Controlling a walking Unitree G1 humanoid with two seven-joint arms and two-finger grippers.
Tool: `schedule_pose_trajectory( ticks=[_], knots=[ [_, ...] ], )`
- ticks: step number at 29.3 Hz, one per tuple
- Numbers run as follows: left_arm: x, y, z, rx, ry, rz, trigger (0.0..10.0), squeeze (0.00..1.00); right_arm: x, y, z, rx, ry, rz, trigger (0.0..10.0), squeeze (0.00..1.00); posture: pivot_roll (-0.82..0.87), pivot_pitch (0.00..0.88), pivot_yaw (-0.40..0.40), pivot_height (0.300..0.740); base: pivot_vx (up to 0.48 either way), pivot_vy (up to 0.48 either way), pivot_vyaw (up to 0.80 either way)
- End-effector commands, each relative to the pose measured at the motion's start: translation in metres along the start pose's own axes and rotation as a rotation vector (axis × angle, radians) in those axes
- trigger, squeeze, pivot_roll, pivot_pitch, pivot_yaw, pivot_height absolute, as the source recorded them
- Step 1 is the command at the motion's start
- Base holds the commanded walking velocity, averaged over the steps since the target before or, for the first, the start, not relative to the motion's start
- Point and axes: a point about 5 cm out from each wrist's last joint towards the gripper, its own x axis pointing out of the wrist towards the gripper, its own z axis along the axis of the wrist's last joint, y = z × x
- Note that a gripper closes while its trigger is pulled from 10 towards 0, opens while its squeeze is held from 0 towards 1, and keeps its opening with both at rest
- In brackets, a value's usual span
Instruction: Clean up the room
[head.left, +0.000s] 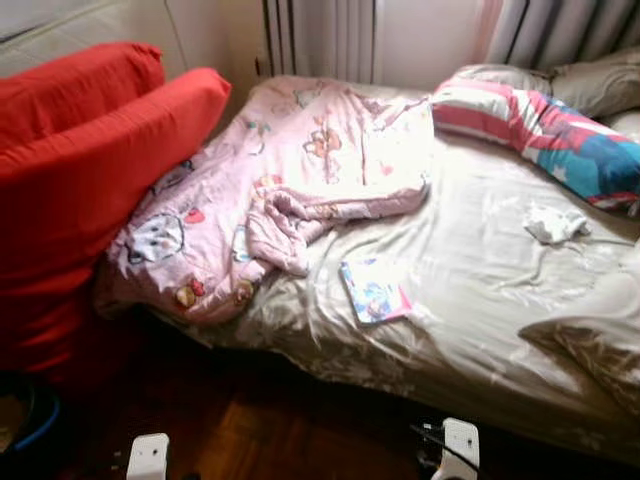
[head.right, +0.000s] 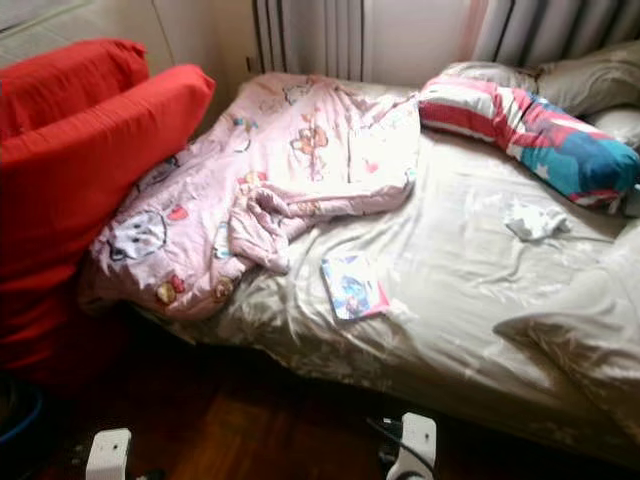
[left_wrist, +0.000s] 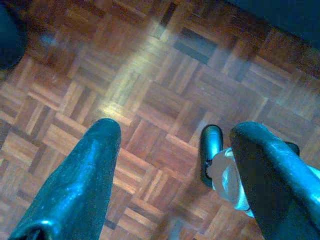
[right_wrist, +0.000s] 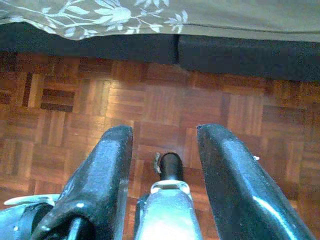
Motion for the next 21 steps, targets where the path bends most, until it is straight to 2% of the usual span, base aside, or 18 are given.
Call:
schedule_pose_trajectory(
  ticks=[1,21],
  knots=[
    [-0.0011,0.0016,-0.0057,-0.016,0.022,0.009,10.0,0.00,0.0003,0.0019,-0.0001,0.002,0.005,0.008,10.0,0.00,0.05,0.071,0.018,0.740,0.311,0.000,0.00],
    [-0.0006,0.0001,-0.0049,-0.030,0.020,0.011,10.0,0.00,0.0006,0.0013,0.0013,-0.008,0.009,0.004,10.0,0.00,0.05,0.060,0.006,0.740,0.319,0.000,0.00]
  ],
)
